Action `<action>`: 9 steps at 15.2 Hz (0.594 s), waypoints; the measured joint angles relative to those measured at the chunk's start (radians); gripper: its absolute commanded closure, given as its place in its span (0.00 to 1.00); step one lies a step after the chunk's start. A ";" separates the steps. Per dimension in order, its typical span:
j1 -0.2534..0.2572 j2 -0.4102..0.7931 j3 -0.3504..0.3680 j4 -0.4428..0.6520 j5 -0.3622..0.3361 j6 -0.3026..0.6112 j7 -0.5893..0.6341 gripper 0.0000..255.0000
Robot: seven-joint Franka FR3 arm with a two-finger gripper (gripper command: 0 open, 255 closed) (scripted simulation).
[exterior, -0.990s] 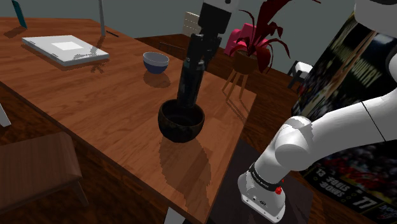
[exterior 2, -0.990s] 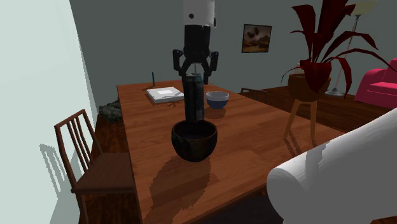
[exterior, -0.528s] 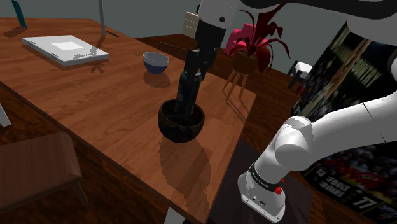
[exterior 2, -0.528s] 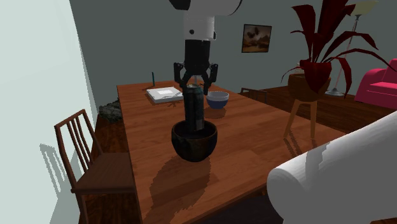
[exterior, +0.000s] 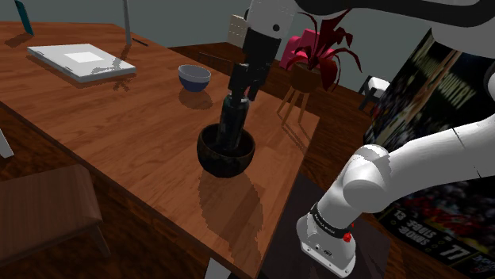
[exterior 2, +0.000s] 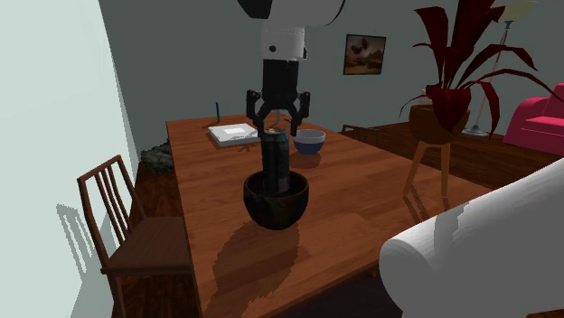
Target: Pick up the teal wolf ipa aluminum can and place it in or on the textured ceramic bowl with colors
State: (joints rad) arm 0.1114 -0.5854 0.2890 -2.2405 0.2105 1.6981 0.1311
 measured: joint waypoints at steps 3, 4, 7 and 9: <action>0.000 0.000 0.000 0.000 0.000 0.000 0.000 0.00; 0.000 0.000 0.000 0.000 0.000 0.000 0.000 0.00; -0.003 0.006 -0.006 0.049 -0.006 -0.042 0.002 0.00; -0.006 0.015 -0.014 0.111 -0.012 -0.095 0.005 0.00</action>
